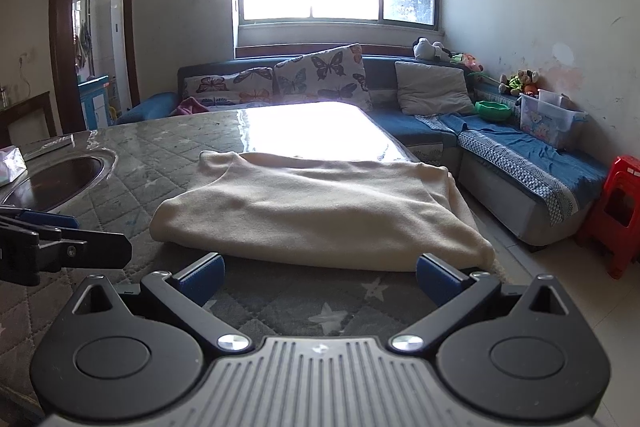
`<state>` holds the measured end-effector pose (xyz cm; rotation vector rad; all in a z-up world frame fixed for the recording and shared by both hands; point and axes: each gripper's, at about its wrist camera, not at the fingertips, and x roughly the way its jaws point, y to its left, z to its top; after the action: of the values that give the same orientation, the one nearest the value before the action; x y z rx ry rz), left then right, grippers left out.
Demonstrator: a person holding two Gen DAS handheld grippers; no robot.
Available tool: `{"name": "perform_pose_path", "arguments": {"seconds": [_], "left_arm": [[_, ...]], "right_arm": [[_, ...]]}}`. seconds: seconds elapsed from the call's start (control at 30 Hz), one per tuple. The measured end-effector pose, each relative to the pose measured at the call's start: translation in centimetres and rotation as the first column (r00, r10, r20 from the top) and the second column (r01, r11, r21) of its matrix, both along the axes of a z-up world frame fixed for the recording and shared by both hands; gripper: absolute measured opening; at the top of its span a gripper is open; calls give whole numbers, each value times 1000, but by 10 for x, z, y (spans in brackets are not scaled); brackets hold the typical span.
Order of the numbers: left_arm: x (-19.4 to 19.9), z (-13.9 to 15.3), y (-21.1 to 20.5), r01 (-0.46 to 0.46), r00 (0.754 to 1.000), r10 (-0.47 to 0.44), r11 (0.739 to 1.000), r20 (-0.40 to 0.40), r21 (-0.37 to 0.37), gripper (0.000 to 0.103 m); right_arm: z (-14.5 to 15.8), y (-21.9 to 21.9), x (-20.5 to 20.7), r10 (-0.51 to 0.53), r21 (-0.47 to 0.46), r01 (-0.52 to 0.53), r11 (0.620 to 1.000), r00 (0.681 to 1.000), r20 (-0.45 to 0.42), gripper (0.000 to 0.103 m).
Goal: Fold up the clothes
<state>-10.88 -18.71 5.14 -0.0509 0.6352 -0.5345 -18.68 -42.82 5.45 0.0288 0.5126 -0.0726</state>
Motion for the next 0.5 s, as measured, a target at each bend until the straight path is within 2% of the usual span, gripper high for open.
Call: {"name": "perform_pose_path", "arguments": {"seconds": [0.5], "left_arm": [[-8, 0, -1, -5, 1000, 5, 1000, 1, 7, 103]], "right_arm": [[-2, 7, -6, -4, -5, 4, 1000, 1000, -7, 103]]}}
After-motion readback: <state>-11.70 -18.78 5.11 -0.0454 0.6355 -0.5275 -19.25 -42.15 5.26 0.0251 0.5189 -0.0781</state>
